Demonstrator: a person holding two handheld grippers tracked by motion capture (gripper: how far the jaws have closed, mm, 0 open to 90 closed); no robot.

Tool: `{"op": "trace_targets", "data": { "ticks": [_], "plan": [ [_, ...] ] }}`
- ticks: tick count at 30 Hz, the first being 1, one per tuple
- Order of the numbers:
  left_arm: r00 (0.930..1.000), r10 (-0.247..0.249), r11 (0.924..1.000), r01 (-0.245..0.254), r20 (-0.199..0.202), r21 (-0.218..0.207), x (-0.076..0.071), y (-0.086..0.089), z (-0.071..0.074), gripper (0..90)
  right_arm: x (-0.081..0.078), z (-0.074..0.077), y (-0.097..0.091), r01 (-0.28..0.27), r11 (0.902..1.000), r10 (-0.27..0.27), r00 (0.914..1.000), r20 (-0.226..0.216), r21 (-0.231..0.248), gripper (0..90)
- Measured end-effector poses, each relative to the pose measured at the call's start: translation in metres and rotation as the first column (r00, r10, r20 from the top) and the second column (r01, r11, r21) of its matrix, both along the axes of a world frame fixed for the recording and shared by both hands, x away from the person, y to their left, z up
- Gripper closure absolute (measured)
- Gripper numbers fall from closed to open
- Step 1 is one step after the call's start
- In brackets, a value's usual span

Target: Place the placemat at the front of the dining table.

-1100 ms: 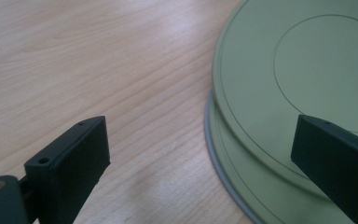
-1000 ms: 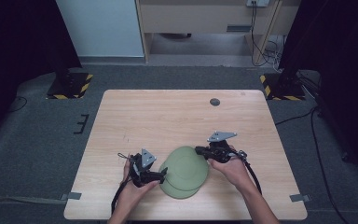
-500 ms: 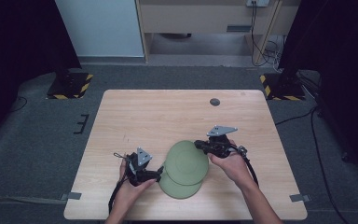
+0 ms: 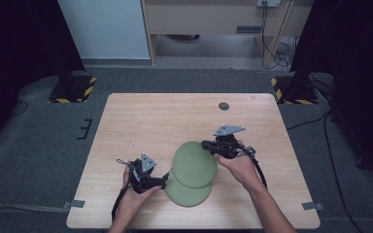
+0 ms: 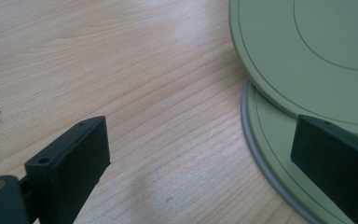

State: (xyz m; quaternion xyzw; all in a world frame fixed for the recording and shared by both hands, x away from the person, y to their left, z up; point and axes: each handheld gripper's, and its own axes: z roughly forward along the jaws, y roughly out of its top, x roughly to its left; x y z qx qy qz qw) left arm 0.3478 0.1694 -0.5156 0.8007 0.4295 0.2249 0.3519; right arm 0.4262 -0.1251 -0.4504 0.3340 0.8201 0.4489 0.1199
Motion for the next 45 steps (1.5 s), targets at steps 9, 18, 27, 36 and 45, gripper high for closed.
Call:
{"op": "trace_targets", "data": {
  "ticks": [9, 18, 27, 36, 45],
  "plan": [
    [1.0, 0.005, 1.0, -0.005, 0.0, 0.0, 0.0, 0.003, 0.0, 3.7, 0.007, 0.016, 0.003, 0.006, 0.9999, -0.006, 0.9999, 0.01, -0.01, 86.4],
    [1.0, -0.002, 0.9999, 0.002, -0.002, 0.011, 0.0, 0.001, -0.001, 3.7, 0.012, 0.017, 0.006, 0.016, 0.9998, -0.015, 0.9998, 0.011, -0.009, 86.3],
    [1.0, 0.005, 0.9999, -0.005, 0.004, 0.013, 0.0, 0.002, 0.0, 3.7, 0.012, 0.022, 0.01, 0.006, 1.0, -0.006, 0.9998, 0.02, -0.006, 86.4],
    [1.0, 0.005, 0.9999, -0.005, 0.004, 0.015, 0.001, 0.002, 0.0, 3.7, 0.012, 0.026, 0.008, 0.009, 0.9999, -0.009, 0.9997, 0.024, -0.006, 86.3],
    [1.0, 0.006, 0.9998, -0.006, 0.005, 0.017, 0.001, 0.002, 0.0, 3.7, 0.016, 0.037, 0.009, 0.009, 0.9999, -0.008, 0.9991, 0.041, -0.013, 86.3]
  ]
}}
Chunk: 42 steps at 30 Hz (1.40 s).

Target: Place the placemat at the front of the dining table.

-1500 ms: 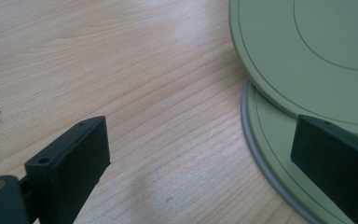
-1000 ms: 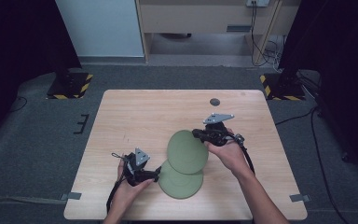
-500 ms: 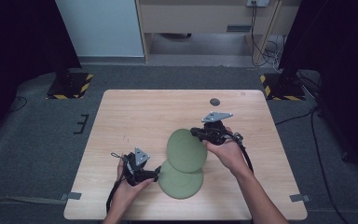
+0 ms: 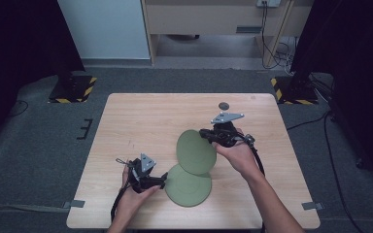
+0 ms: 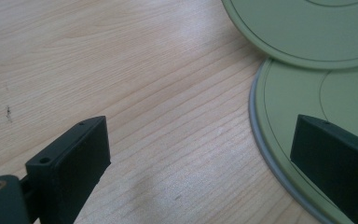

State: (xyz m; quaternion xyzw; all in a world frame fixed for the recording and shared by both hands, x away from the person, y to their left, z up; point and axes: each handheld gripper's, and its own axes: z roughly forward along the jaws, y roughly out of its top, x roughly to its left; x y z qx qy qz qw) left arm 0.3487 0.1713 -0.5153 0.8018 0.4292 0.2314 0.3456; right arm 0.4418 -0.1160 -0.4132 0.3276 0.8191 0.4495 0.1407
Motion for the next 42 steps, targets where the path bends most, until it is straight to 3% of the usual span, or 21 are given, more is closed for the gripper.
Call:
{"op": "trace_targets", "data": {
  "ticks": [11, 25, 42],
  "plan": [
    [0.9999, 0.012, 0.9999, -0.012, 0.0, -0.009, 0.001, 0.003, 0.001, 3.4, 0.01, 0.001, -0.003, 0.014, 0.9998, -0.014, 0.9999, -0.003, -0.014, 86.4],
    [0.9999, 0.015, 0.9998, -0.015, -0.004, -0.013, 0.001, 0.003, 0.0, 3.3, 0.017, 0.016, -0.002, 0.025, 0.9996, -0.024, 0.9993, 0.03, -0.011, 86.4],
    [0.9999, 0.01, 0.9999, -0.01, -0.006, -0.01, 0.0, 0.001, 0.0, 3.2, 0.028, 0.022, -0.006, 0.07, 0.9975, -0.071, 0.9966, 0.043, 0.012, 86.4]
  ]
}}
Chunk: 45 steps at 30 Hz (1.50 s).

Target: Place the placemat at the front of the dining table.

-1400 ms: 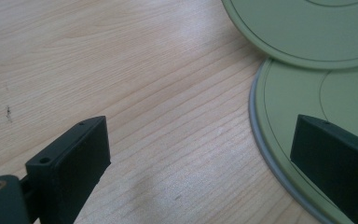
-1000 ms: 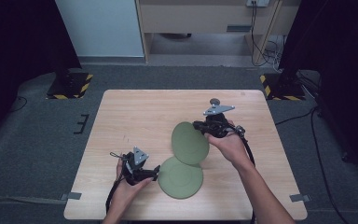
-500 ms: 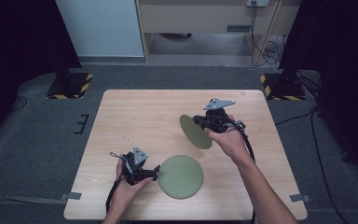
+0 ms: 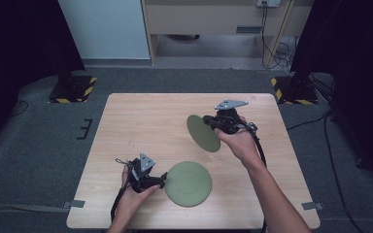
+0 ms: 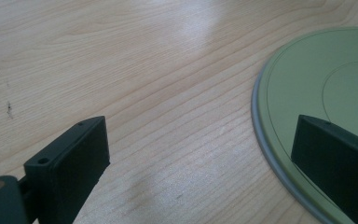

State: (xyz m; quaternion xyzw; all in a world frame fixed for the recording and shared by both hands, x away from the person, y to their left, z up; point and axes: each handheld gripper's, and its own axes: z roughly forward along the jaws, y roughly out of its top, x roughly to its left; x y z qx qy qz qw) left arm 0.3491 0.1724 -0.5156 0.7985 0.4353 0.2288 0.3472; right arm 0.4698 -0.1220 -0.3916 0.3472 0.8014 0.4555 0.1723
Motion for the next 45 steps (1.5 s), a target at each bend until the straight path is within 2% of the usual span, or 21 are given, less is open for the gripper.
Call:
{"op": "trace_targets", "data": {
  "ticks": [11, 26, 32, 45],
  "plan": [
    [1.0, 0.001, 1.0, -0.001, -0.003, -0.001, 0.0, 0.002, -0.001, 3.2, 0.012, -0.007, 0.002, 0.032, 0.9993, -0.032, 0.9994, -0.011, 0.019, 86.4],
    [1.0, 0.0, 1.0, 0.0, -0.007, -0.008, 0.0, 0.002, -0.001, 3.2, 0.027, -0.001, 0.01, 0.071, 0.9968, -0.072, 0.9973, 0.015, 0.036, 86.5],
    [1.0, 0.003, 0.9999, -0.003, -0.006, -0.012, 0.0, 0.004, -0.001, 3.2, 0.035, -0.001, 0.016, 0.084, 0.9959, -0.085, 0.996, 0.026, 0.033, 86.5],
    [0.9999, 0.008, 0.9998, -0.008, -0.014, -0.018, 0.0, 0.006, -0.002, 3.2, 0.058, -0.008, 0.021, 0.112, 0.993, -0.113, 0.9935, 0.013, 0.038, 86.4]
  ]
}}
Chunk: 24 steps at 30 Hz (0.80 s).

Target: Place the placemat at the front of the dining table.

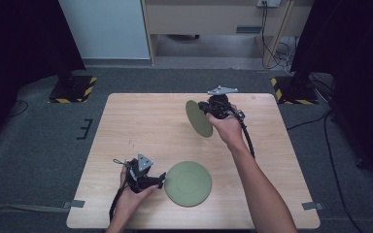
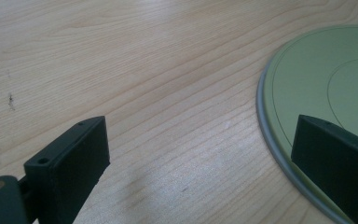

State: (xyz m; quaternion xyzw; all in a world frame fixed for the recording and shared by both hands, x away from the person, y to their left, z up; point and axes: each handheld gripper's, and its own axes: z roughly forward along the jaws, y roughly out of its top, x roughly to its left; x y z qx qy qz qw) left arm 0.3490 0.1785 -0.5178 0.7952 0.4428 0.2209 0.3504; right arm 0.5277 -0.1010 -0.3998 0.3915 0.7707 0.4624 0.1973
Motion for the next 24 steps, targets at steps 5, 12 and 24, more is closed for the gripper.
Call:
{"op": "trace_targets", "data": {
  "ticks": [5, 12, 24],
  "plan": [
    [1.0, 0.003, 1.0, -0.003, 0.001, -0.004, 0.0, 0.001, 0.0, 3.2, 0.002, 0.0, 0.003, 0.001, 1.0, -0.001, 1.0, 0.007, 0.006, 86.4],
    [1.0, 0.005, 1.0, -0.005, 0.001, -0.004, -0.001, 0.002, 0.001, 3.3, 0.003, -0.001, 0.01, -0.005, 0.9999, 0.005, 1.0, 0.007, 0.012, 86.5],
    [0.9999, 0.011, 0.9999, -0.011, 0.001, -0.012, -0.001, 0.003, 0.001, 3.3, 0.01, -0.007, 0.017, 0.005, 0.9999, -0.005, 1.0, 0.0, 0.011, 86.4]
  ]
}}
